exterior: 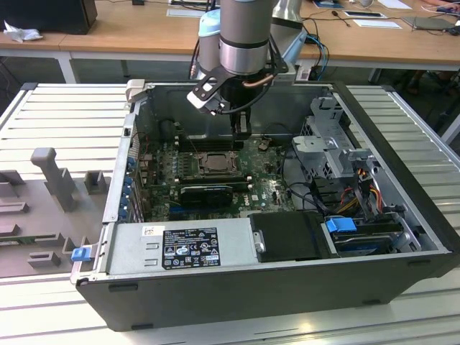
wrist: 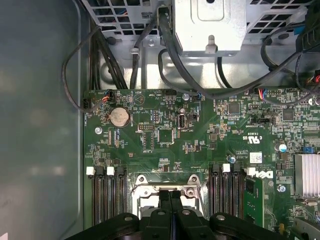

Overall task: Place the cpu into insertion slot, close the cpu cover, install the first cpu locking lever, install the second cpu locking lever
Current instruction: 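Close the cpu cover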

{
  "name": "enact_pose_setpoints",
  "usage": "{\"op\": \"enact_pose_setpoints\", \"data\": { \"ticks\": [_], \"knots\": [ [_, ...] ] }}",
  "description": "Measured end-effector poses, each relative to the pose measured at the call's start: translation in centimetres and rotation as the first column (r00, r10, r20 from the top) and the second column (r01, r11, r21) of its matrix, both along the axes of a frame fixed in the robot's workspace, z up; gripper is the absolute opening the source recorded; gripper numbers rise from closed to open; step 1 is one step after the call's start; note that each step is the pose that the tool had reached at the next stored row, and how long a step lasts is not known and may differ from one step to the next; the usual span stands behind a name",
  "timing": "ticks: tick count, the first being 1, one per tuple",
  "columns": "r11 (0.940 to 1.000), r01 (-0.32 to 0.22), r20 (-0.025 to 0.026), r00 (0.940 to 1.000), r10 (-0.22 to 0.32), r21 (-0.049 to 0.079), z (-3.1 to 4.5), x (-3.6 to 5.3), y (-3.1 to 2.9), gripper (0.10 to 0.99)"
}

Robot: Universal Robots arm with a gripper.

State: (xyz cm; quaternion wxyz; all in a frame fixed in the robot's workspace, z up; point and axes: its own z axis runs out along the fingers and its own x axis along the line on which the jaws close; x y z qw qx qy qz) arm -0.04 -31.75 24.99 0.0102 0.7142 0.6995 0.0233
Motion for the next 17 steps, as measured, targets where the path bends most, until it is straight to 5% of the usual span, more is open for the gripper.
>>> {"op": "enact_pose_setpoints", "data": {
  "ticks": [11, 16, 17],
  "knots": [
    [1.0000, 0.000, 0.0000, 1.0000, 0.000, 0.000, -0.03, -0.80, 0.00, 0.106],
    [1.0000, 0.000, -0.0003, 1.0000, 0.000, 0.000, -0.43, -2.08, 0.00, 0.106],
    [1.0000, 0.000, -0.0040, 1.0000, 0.000, 0.000, -0.83, -2.53, 0.00, 0.106]
  ]
}}
